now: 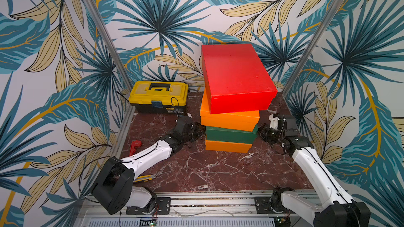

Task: Stack the shoeboxes
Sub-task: Adjust the shoebox.

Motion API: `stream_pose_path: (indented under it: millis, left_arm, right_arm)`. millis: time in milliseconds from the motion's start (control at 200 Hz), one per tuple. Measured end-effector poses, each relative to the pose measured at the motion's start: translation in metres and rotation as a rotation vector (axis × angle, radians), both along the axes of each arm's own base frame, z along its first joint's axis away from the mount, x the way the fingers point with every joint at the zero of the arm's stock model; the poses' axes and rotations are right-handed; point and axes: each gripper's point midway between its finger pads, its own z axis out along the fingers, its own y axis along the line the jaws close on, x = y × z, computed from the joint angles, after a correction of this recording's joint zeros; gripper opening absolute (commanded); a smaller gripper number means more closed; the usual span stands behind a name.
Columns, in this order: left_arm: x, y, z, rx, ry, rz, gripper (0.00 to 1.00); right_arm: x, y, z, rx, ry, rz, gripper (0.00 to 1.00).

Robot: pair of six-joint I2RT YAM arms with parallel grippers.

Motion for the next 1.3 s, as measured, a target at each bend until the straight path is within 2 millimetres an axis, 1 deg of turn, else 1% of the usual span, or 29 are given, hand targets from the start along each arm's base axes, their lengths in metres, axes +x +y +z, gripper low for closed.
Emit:
stream_pose_path:
  millis: [260, 531, 611, 761, 851, 986, 1066, 1222, 1302]
  left_arm:
    - [-0.005, 0.004, 0.003, -0.016, -0.001, -0.012, 0.27]
    - [-0.010, -0.001, 0.005, -0.033, 0.008, -0.047, 0.27]
    - [-0.011, -0.002, 0.006, -0.037, 0.009, -0.054, 0.27]
    - [-0.013, -0.001, 0.015, -0.049, -0.011, -0.058, 0.27]
    - [-0.015, 0.001, 0.022, -0.051, -0.025, -0.059, 0.27]
    - [-0.020, 0.012, 0.033, -0.047, -0.041, -0.045, 0.27]
    - [-0.021, 0.026, 0.042, -0.036, -0.057, -0.012, 0.28]
    - [-0.026, 0.053, 0.065, -0.004, -0.126, 0.071, 0.29]
    - [-0.029, 0.064, 0.072, 0.023, -0.150, 0.100, 0.29]
  right_arm:
    - [-0.005, 0.001, 0.004, -0.001, -0.007, 0.014, 0.00]
    - [-0.003, -0.009, 0.018, 0.008, -0.034, -0.002, 0.00]
    - [-0.003, -0.011, 0.025, 0.005, -0.047, -0.004, 0.00]
    - [-0.002, -0.011, 0.040, 0.003, -0.085, 0.002, 0.00]
    - [-0.005, -0.011, 0.041, 0.000, -0.088, 0.004, 0.00]
    - [-0.009, -0.012, 0.039, -0.006, -0.072, 0.004, 0.00]
    - [-0.010, -0.014, 0.042, -0.012, -0.073, 0.002, 0.00]
    - [-0.010, -0.013, 0.050, -0.010, -0.088, 0.010, 0.00]
    - [-0.010, -0.010, 0.050, 0.010, -0.085, 0.017, 0.00]
